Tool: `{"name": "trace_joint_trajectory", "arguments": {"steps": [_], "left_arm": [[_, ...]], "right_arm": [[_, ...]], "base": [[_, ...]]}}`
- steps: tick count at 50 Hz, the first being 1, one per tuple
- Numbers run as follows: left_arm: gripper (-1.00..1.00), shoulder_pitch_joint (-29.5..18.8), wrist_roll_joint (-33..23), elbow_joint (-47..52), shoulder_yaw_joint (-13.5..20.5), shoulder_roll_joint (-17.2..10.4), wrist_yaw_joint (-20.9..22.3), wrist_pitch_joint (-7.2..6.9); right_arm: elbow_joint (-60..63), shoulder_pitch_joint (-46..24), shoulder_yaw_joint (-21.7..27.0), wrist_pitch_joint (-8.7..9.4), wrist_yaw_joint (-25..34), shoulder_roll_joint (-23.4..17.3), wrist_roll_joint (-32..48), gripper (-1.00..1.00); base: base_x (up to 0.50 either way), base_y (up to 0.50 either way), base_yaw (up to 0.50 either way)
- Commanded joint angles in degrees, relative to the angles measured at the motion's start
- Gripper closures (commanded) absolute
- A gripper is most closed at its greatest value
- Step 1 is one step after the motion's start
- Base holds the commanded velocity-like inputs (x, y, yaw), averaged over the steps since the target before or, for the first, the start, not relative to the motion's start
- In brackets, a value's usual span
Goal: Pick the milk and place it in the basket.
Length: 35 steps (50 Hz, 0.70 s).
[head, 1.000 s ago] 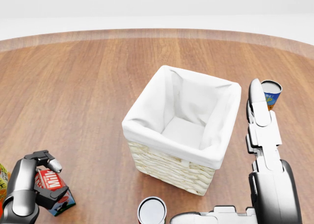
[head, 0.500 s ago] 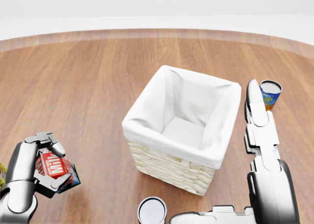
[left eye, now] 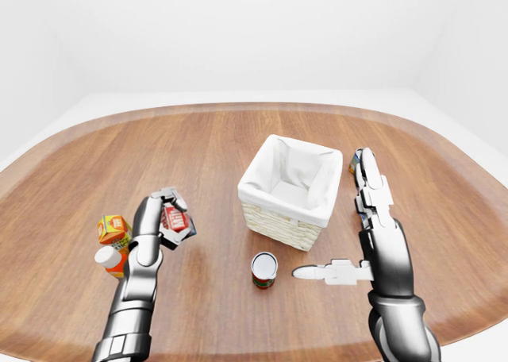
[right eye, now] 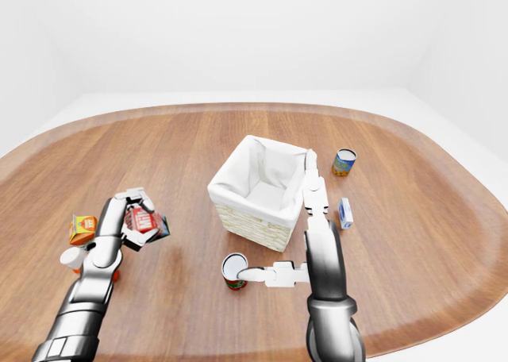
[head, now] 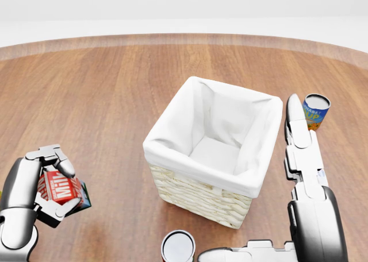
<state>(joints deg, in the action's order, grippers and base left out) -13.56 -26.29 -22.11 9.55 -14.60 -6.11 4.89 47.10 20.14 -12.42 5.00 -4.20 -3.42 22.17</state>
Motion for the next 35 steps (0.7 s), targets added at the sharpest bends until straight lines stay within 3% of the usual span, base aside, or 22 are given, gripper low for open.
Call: {"name": "trace_joint_trajectory", "arguments": {"steps": [1,5,6,10,22,27,31,35], "left_arm": [[1.00,1.3,-0.7,8.6,1.2,0.0,5.2,0.11],[1.00,2.1,-0.9,11.7,1.6,0.3,6.2,-1.00],[1.00,2.5,-0.6,14.4,2.2,0.4,7.0,-2.49],[1.00,3.3,0.0,18.8,3.1,0.6,8.8,-4.46],[1.00,4.4,-1.0,23.5,3.2,1.3,10.7,-6.07],[1.00,4.3,-1.0,26.0,3.4,1.4,12.3,-7.66],[1.00,2.7,-1.3,24.8,3.1,1.1,12.5,-8.02],[1.00,2.3,-1.4,26.6,3.0,1.1,13.2,-9.61]], "right_arm": [[-0.1,0.0,-0.1,0.00,0.0,0.0,0.0,-1.00],[-0.1,0.0,0.0,0.00,-0.1,0.0,0.0,-1.00],[-0.2,0.0,0.0,0.00,-0.1,0.0,-0.1,-1.00],[0.0,0.1,-0.2,0.00,-0.2,0.0,0.1,-1.00],[0.2,0.3,-0.3,0.00,-0.3,-0.2,0.0,-1.00],[0.6,0.4,-0.4,0.00,-0.2,-0.2,0.1,-1.00],[0.4,0.3,-0.4,0.00,-0.2,-0.2,0.1,-1.00],[0.6,0.4,-0.5,0.00,-0.2,-0.2,0.1,-1.00]], "base": [[0.00,0.00,0.00],[0.00,0.00,0.00],[0.00,0.00,0.00],[0.00,0.00,0.00],[0.00,0.00,0.00],[0.00,0.00,0.00],[0.00,0.00,0.00],[0.00,0.00,0.00]]}}
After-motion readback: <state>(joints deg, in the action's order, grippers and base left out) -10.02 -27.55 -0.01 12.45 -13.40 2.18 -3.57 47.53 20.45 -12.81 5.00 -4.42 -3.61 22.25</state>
